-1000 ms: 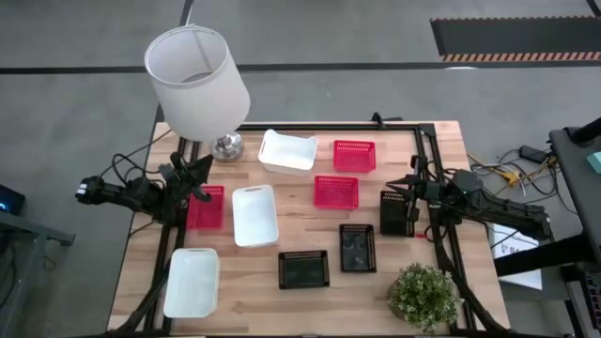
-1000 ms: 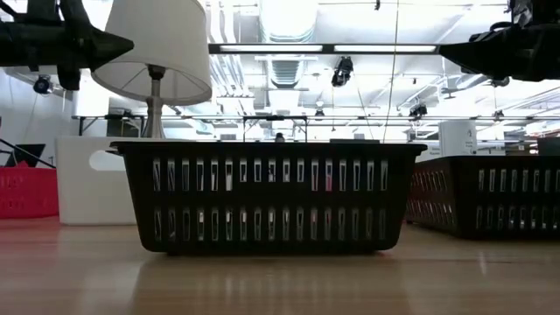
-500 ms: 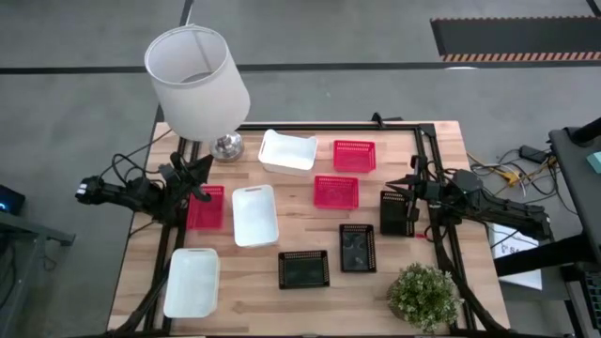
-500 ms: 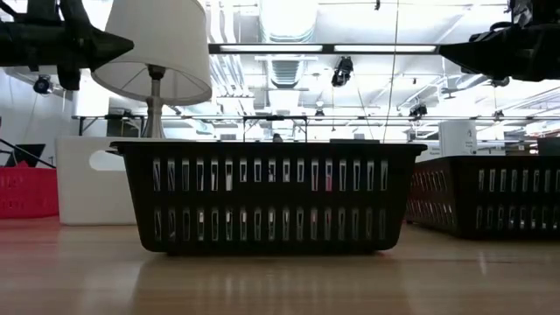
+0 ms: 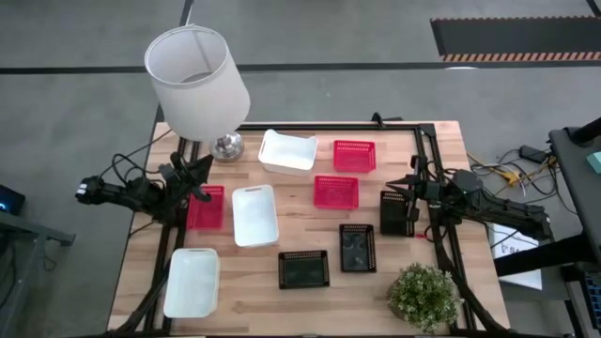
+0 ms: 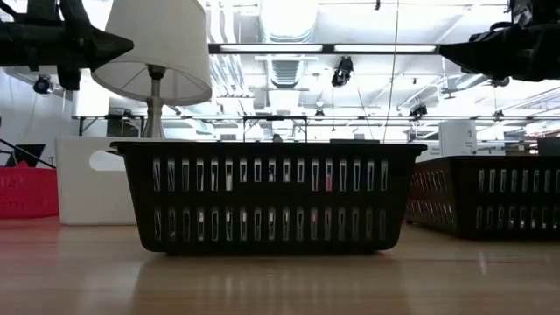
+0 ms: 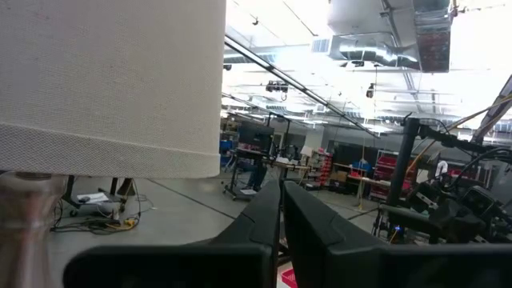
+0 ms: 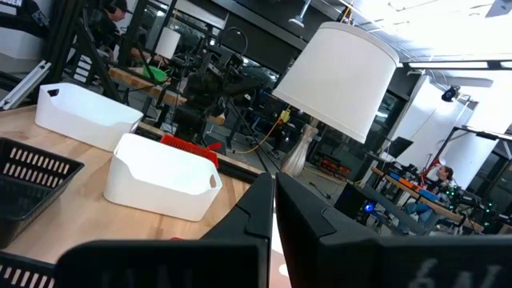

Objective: Stack baskets by color

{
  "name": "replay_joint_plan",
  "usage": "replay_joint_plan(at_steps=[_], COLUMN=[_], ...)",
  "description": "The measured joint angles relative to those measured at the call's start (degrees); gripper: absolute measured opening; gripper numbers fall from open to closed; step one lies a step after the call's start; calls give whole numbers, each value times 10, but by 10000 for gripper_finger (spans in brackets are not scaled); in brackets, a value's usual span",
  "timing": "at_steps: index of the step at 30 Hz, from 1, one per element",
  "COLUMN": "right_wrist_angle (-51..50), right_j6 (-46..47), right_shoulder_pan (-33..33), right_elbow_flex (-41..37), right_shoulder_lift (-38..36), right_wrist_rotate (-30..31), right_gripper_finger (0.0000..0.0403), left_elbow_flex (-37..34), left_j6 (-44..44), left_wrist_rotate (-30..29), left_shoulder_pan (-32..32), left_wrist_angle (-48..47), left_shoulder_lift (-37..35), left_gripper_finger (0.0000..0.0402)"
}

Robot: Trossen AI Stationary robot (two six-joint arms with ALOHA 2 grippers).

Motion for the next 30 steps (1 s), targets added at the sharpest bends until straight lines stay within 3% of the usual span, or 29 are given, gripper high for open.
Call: replay_joint_plan(at_steps=[3, 7, 9, 20, 25, 30], right_wrist_angle=[0, 0, 6, 21, 96, 207], right_j6=[89, 336, 409, 405, 361, 268], right_shoulder_pan=[0, 0, 0, 0, 0, 0], right_elbow_flex=[0, 0, 0, 0, 0, 0], right_shoulder_lift=[0, 0, 1, 1, 4, 35], right_wrist_rotate=[-2, -2, 1, 3, 72, 81], right_gripper_finger=[9, 9, 9, 9, 9, 9], left_elbow_flex=[0, 0, 0, 1, 0, -1], left_j6=[-49, -263, -321, -343, -346, -395], left_wrist_rotate=[0, 0, 0, -2, -15, -21], left_shoulder_pan=[0, 0, 0, 0, 0, 0], left_wrist_angle=[0, 0, 0, 20, 30, 29], left_shoulder_lift=[0, 0, 0, -3, -2, 26], left_gripper_finger=[2, 2, 2, 2, 2, 2])
